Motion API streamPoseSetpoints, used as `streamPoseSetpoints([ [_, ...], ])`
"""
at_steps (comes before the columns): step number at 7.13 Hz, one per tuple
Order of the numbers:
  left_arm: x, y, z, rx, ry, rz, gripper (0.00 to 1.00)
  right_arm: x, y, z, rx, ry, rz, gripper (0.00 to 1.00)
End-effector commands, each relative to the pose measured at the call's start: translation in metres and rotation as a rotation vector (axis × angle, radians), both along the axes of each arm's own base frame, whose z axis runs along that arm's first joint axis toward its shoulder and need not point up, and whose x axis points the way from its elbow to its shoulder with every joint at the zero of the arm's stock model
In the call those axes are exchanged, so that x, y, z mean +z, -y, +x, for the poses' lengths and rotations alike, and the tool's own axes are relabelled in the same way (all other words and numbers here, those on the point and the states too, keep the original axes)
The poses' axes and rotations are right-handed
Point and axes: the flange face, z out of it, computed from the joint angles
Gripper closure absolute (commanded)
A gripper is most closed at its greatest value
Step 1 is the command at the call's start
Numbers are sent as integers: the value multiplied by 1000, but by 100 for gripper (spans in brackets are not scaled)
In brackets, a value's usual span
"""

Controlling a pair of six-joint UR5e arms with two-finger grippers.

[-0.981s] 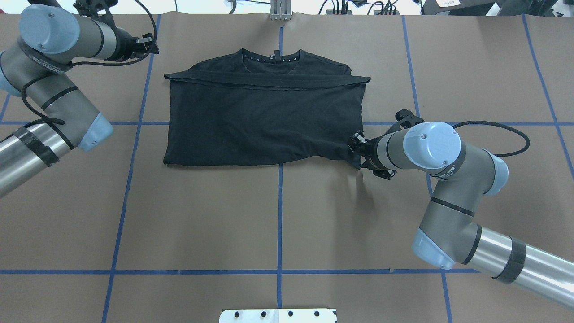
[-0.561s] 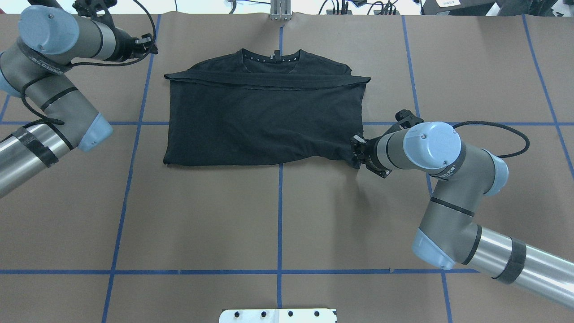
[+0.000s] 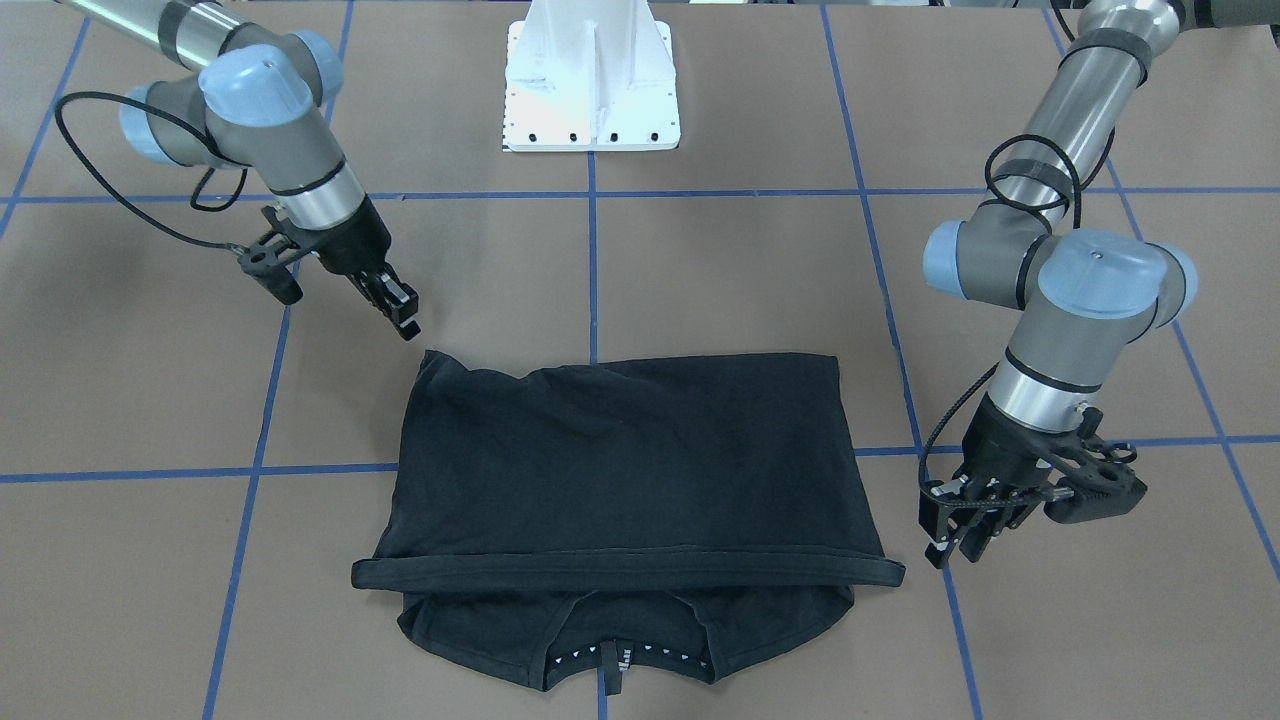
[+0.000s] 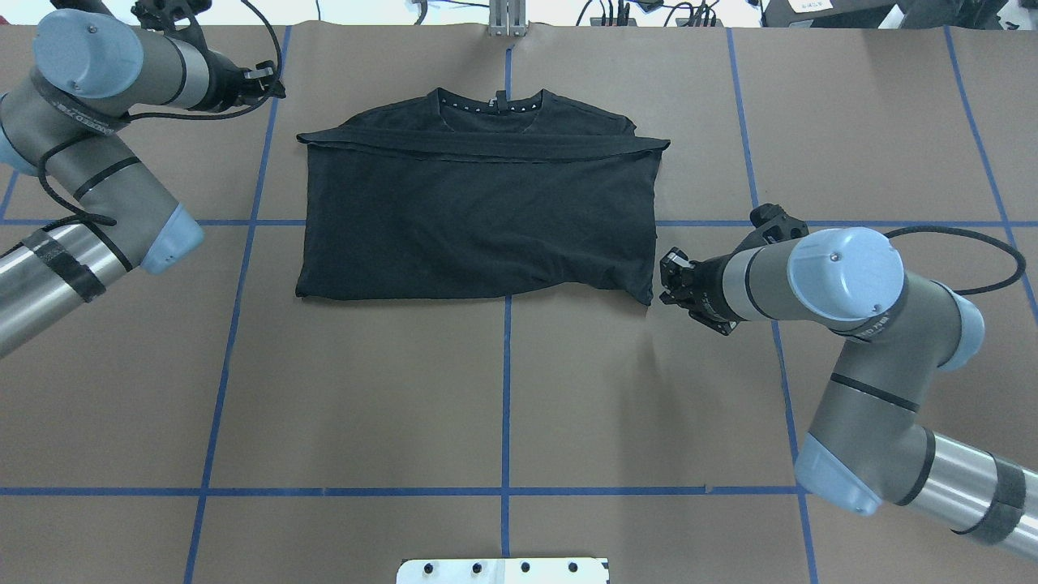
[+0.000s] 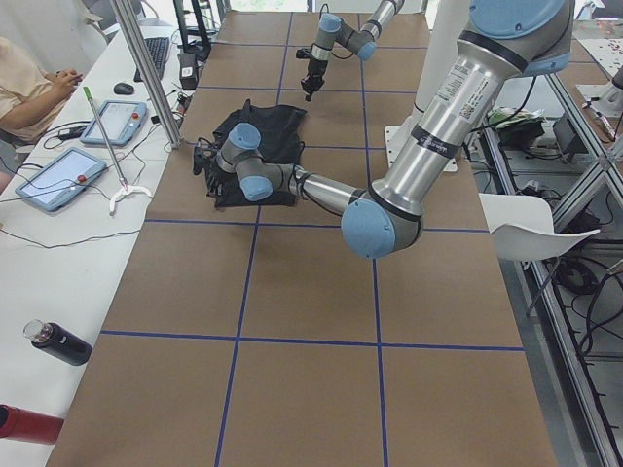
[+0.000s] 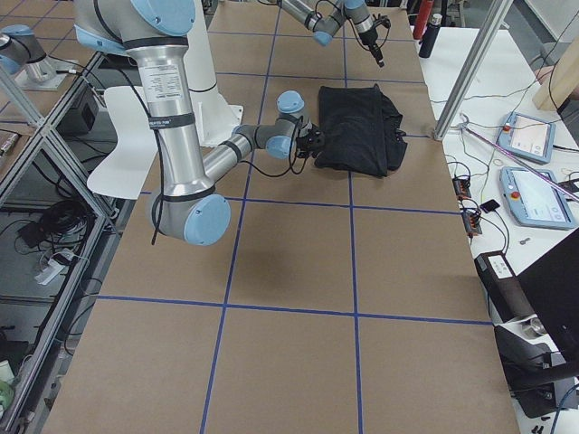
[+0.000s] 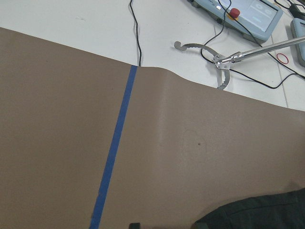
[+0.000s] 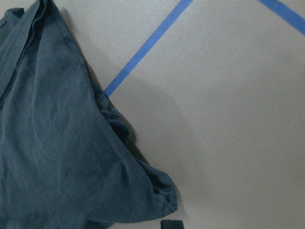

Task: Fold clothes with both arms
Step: 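Grasp the shirt's side corner nearest the robot with the right gripper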

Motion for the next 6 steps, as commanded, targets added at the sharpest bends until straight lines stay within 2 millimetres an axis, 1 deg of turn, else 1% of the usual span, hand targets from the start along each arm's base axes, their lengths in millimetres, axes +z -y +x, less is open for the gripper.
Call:
streamPoseSetpoints([
  [1,0,0,0,-1,-1,-1,51,-3,0,-13,4,-2,2,77],
  [2,2,-1,0,0,1,-2,51,-13,6,-16,14,8,7,49],
  [3,1,-1,0,0,1,0,51,-1,13,-23,31,-17,4,31],
  [4,0,0,-1,-9,3,1,51,12,24,-37,47,-51,0,31],
  [5,0,0,0,-13,4,3,51,13,27,-39,52,-55,-1,30],
  [6,-7,-1,-2,-16,-4,12,51,13,28,-40,52,-56,-3,34],
])
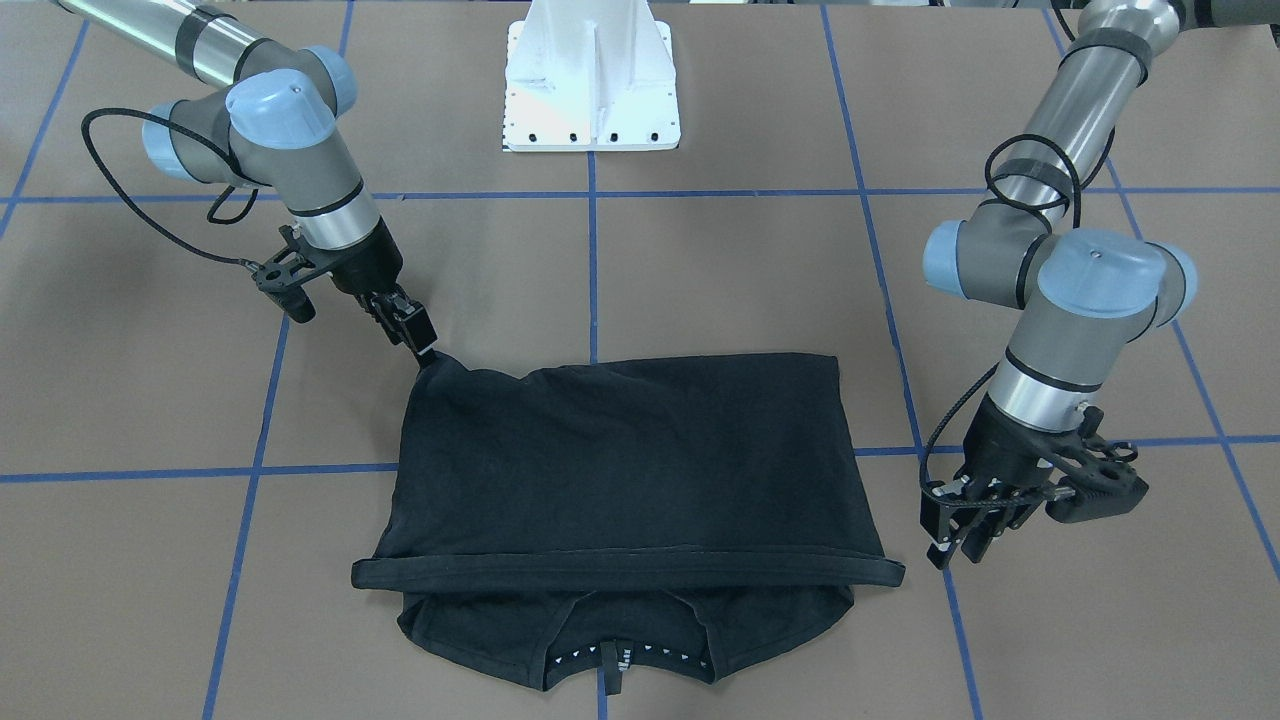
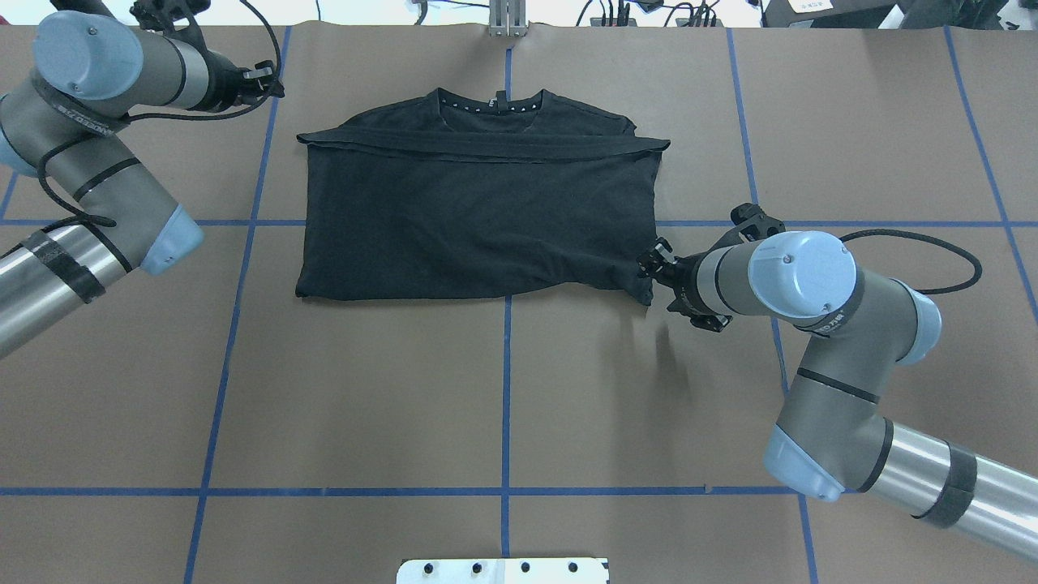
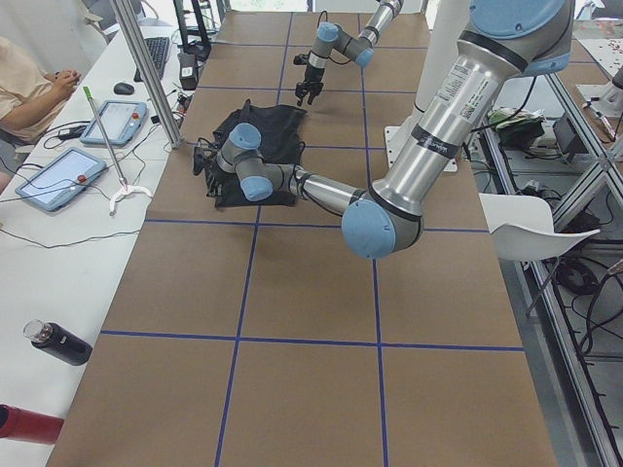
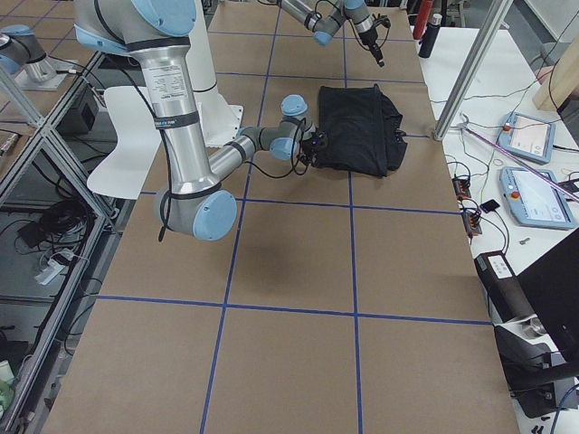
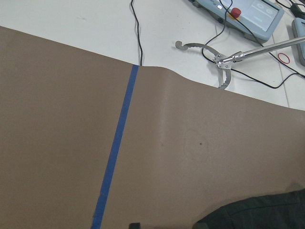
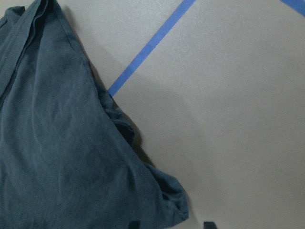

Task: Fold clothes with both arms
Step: 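Grasp the shirt's side corner nearest the robot with the right gripper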

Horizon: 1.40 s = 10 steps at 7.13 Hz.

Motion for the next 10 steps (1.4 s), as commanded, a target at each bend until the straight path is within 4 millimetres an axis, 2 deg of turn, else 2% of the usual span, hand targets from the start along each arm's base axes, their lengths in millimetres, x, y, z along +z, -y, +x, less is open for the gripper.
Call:
streamPoseSetpoints([
  [1,-4,-1,-2,-4,-5,6,51,-2,3,-5,3,-2,2,37],
  [5,3,-3,-2,-2,1,0,51,3,14,-22,5,-24,3,42],
  [6,3,-3,-2,-3,1,-1,51,0,14,-22,5,-21,6,50],
  [7,4,-3,-2,-2,2,-1,51,-3,15,-23,6,-15,7,94],
  [8,3,-3,-2,-2,2,0,51,-5,15,-24,4,-13,10,100],
  [10,2,-3,-2,-3,0,0,51,-8,16,-21,-6,-11,26,100],
])
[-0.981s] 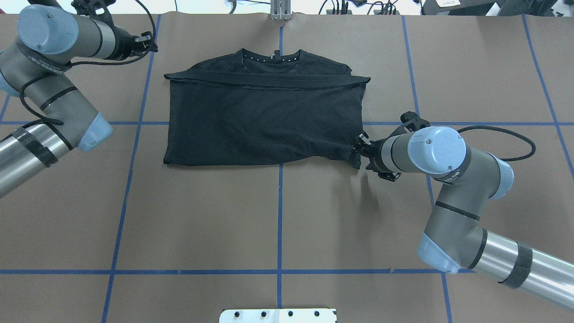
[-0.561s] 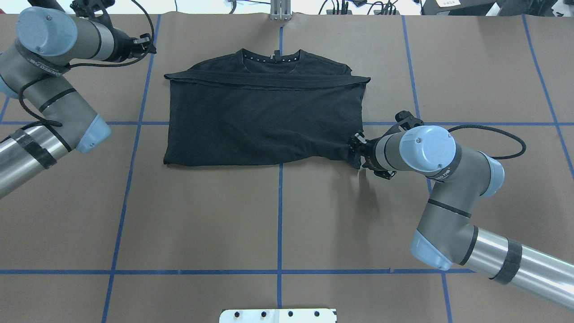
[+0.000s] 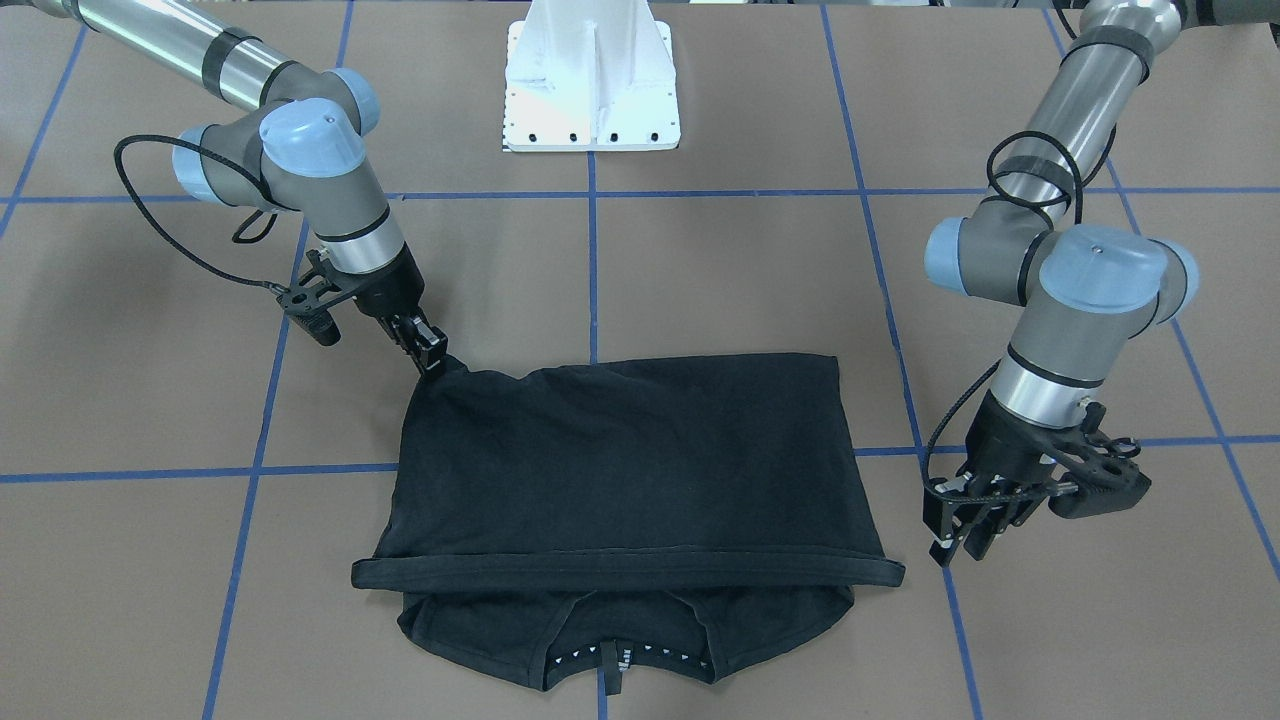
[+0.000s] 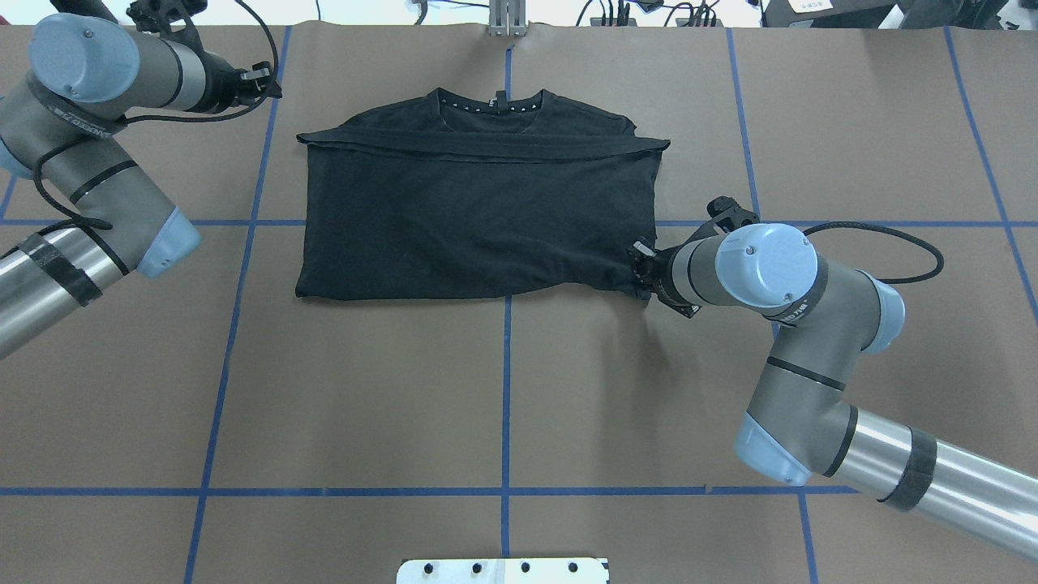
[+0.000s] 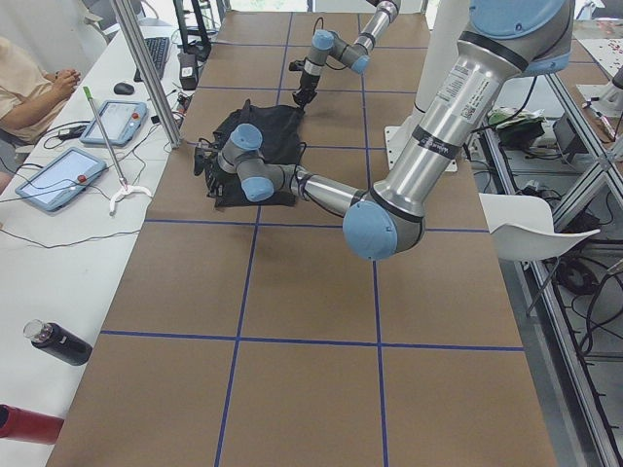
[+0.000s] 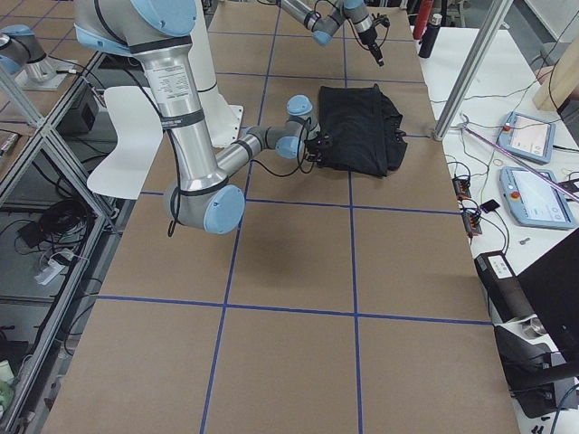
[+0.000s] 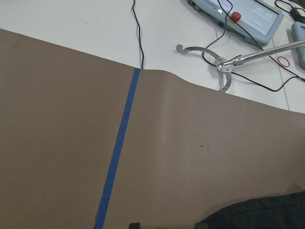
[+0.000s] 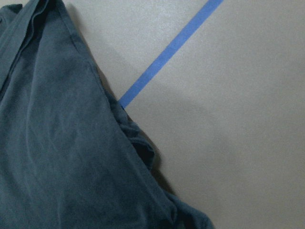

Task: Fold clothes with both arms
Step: 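Pull the grasped corner toward the robot with the right gripper, rotating the shirt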

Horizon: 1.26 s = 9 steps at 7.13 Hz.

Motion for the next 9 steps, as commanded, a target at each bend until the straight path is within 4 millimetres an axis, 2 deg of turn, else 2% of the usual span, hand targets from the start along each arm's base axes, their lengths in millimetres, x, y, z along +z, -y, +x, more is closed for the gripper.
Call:
streamPoseSetpoints([
  [1,-1,0,0,-1,-2,1,51,-8,-2,13,-6,18,15,100],
  [2,-1,0,0,-1,-2,-1,51,-8,-13,31,-9,30,21,100],
  [3,-1,0,0,-3,-4,-2,51,-10,-35,63,-24,53,27,100],
  [4,-1,0,0,-2,-7,-5,51,-15,-67,105,-63,88,21,100],
  [5,-1,0,0,-1,-9,-7,51,-21,-99,133,-113,114,14,100],
  [6,-3,-1,2,3,-15,-6,51,-32,-125,135,-188,147,1,100],
  [7,-16,-6,2,11,-31,8,51,-36,-154,134,-299,177,-33,100],
  [8,-32,-12,2,27,-53,25,50,-35,-188,118,-411,211,-40,100],
  [9,-39,-20,6,84,-103,-8,50,-18,-229,103,-511,190,-63,100],
])
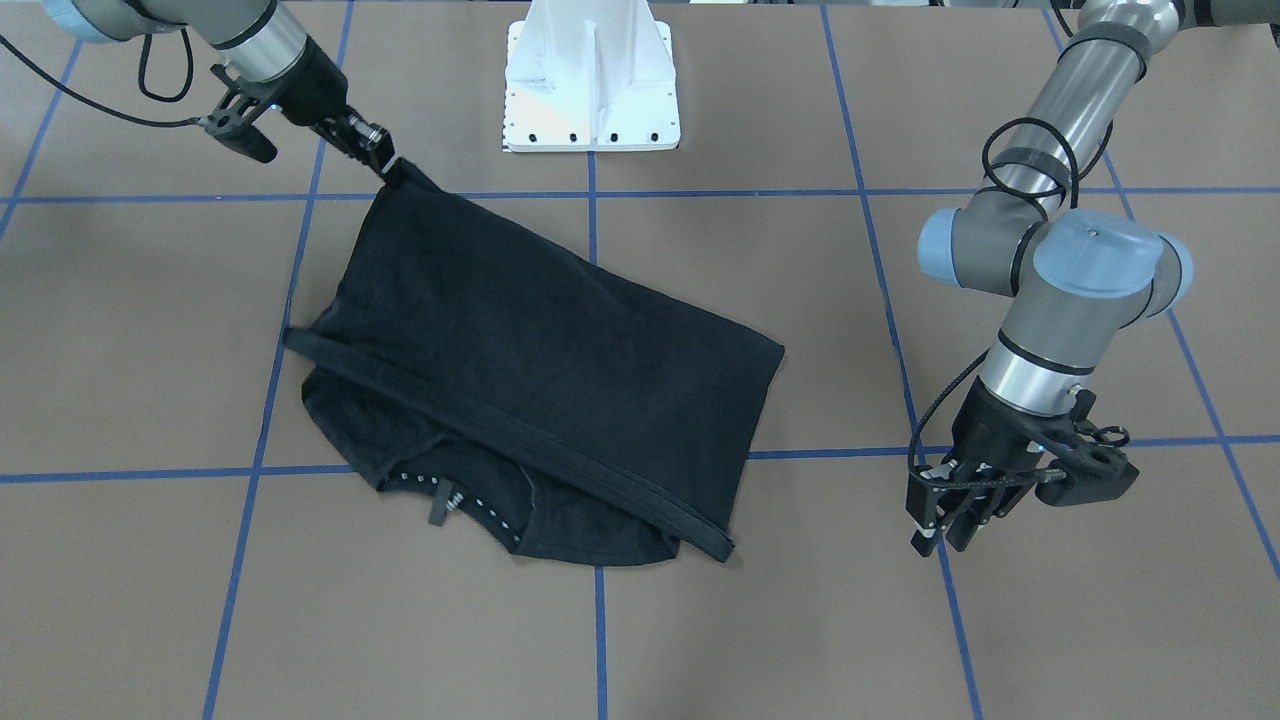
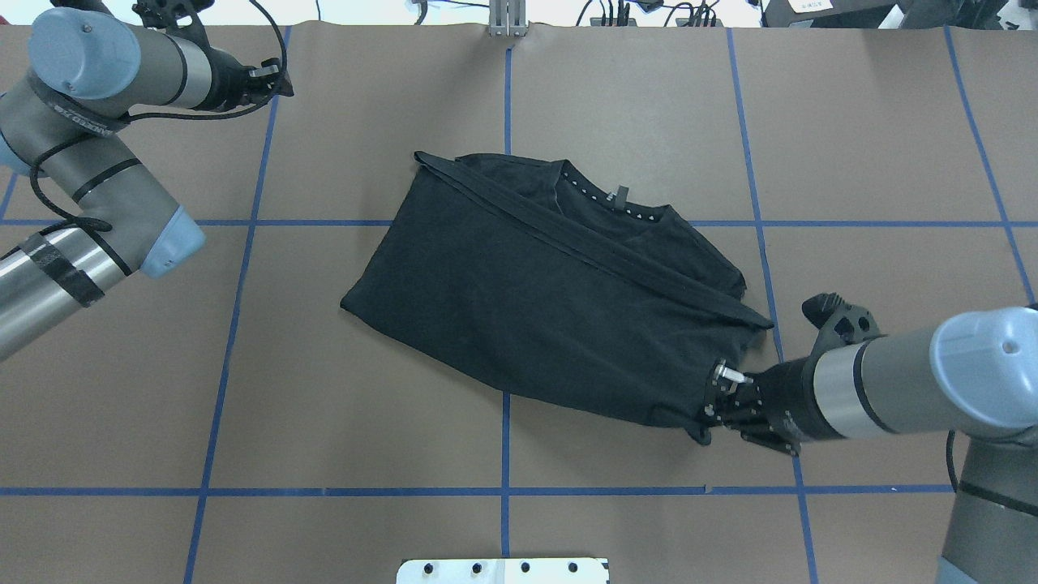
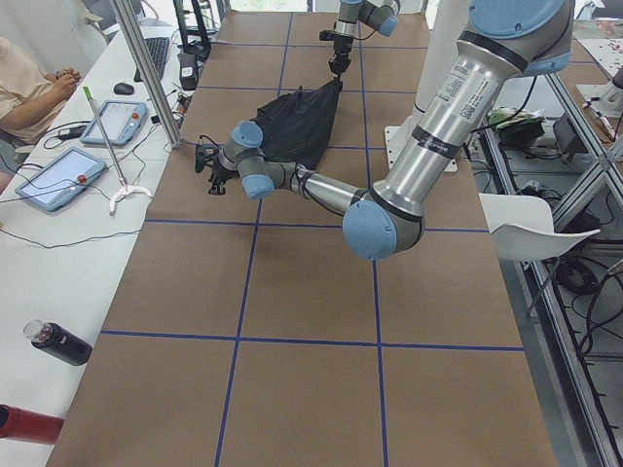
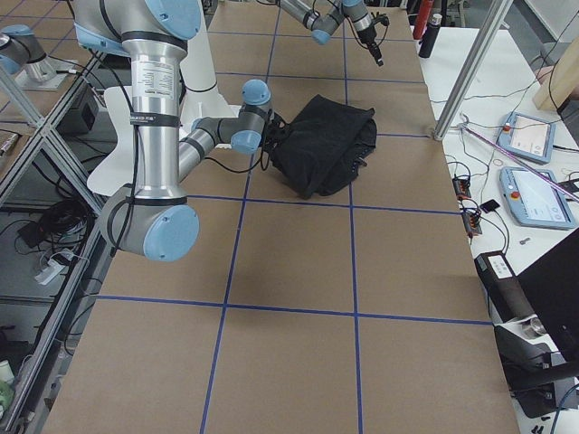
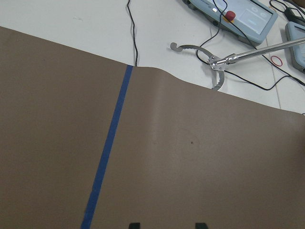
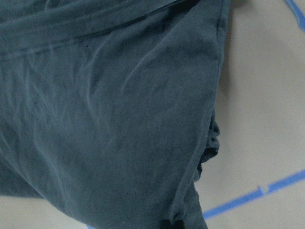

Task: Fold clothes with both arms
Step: 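Pull the grasped corner toward the robot with the right gripper, rotating the shirt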

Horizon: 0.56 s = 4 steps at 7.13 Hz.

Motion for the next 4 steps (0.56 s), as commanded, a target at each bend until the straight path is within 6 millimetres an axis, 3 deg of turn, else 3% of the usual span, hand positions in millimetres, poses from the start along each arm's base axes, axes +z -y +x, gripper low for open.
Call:
streamPoseSetpoints([
  [1,-17,-15,6,82,-90,-54,50,22,-72,-23,-193,-24,-21,100],
  [3,-29,-22,7,107,-131,-76,50,32,-103,-28,-262,-50,-25,47],
  [4,-31,-25,9,122,-143,-85,50,33,-109,-30,-278,-53,-25,0],
])
